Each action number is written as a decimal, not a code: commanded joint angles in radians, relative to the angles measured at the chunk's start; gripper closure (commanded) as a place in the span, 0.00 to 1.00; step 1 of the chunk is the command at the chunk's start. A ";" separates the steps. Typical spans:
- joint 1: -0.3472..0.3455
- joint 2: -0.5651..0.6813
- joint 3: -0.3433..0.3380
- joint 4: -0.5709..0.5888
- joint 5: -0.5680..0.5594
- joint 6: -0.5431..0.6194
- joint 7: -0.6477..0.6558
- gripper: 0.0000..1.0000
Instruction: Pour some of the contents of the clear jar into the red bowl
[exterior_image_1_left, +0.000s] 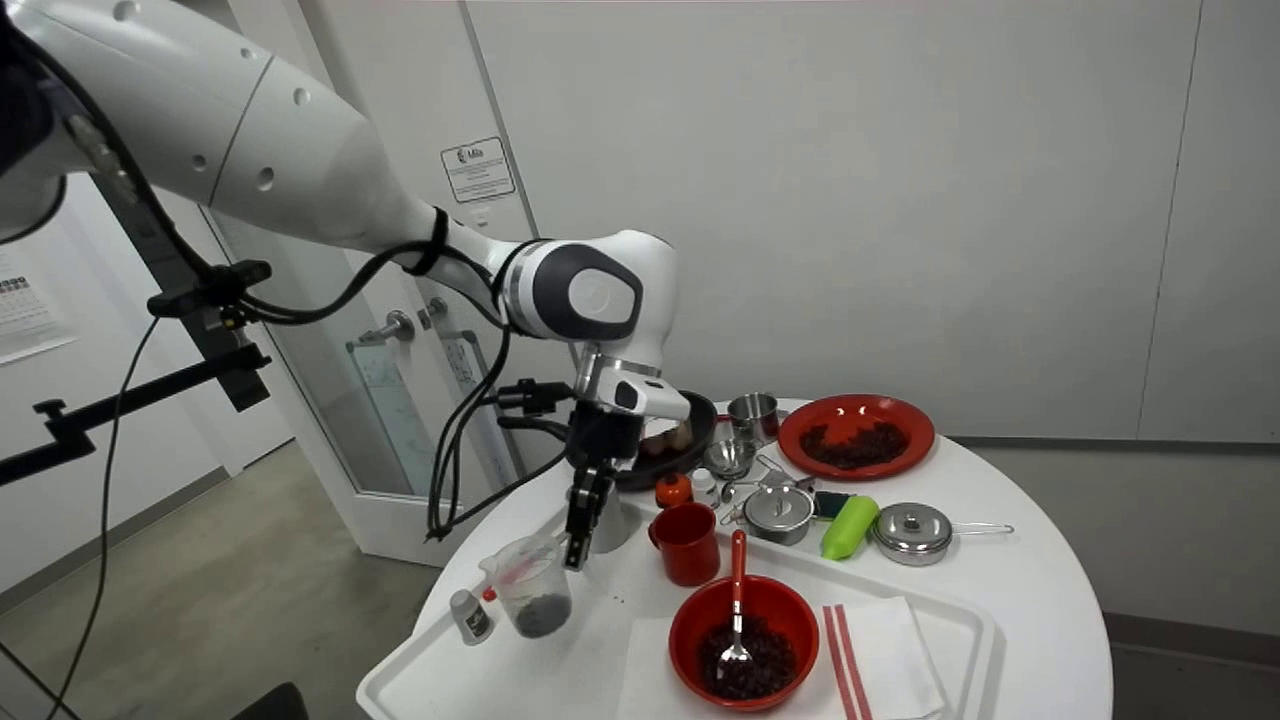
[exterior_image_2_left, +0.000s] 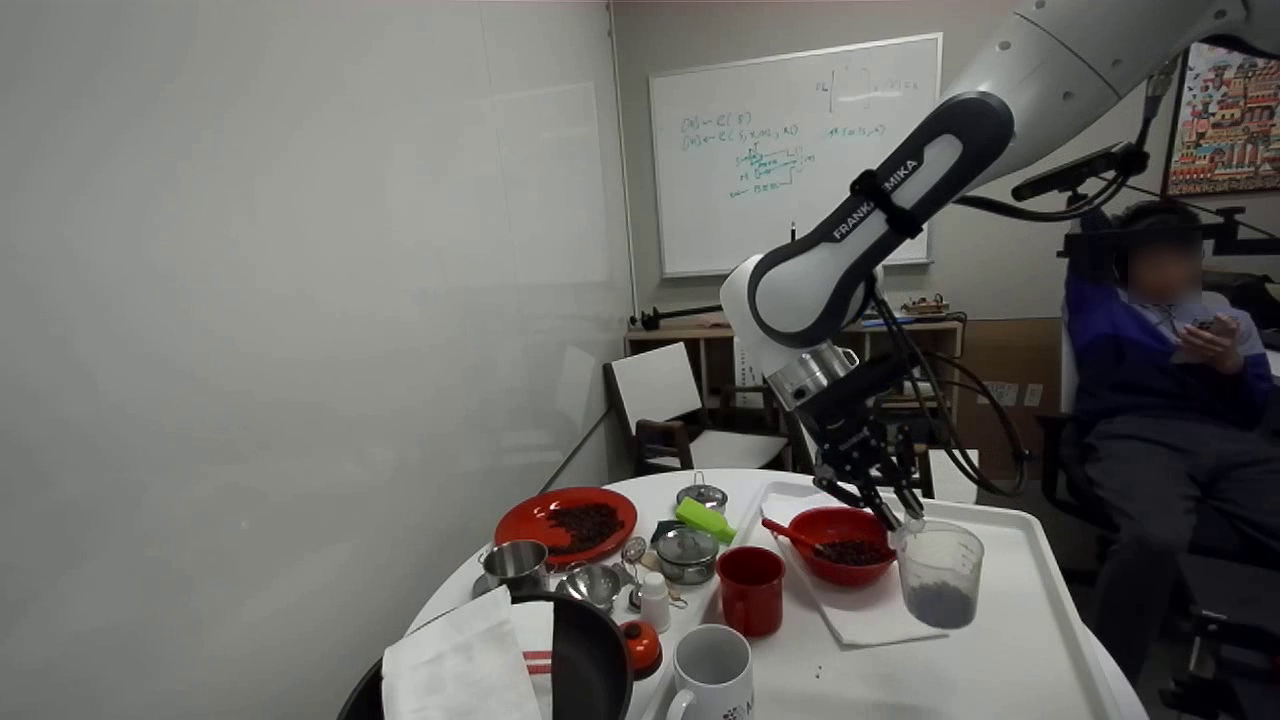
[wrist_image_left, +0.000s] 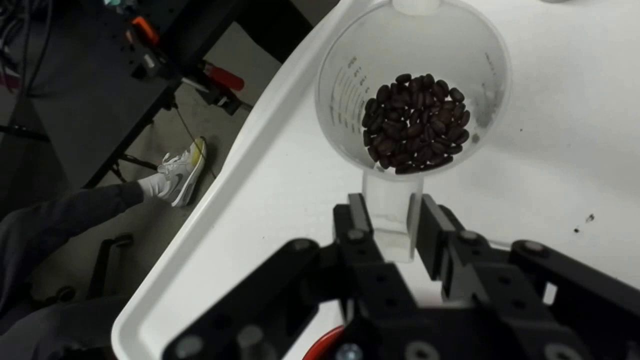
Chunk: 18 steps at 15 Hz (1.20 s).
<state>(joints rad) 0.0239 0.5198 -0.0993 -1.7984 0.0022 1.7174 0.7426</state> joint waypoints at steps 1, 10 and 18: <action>-0.021 0.012 -0.042 0.114 -0.056 -0.090 -0.034 0.88; -0.113 0.006 -0.125 0.194 -0.056 -0.049 0.012 0.88; 0.027 0.032 -0.119 0.181 -0.176 0.082 0.344 0.88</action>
<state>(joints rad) -0.0295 0.5284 -0.2227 -1.6248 -0.0964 1.7749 0.9274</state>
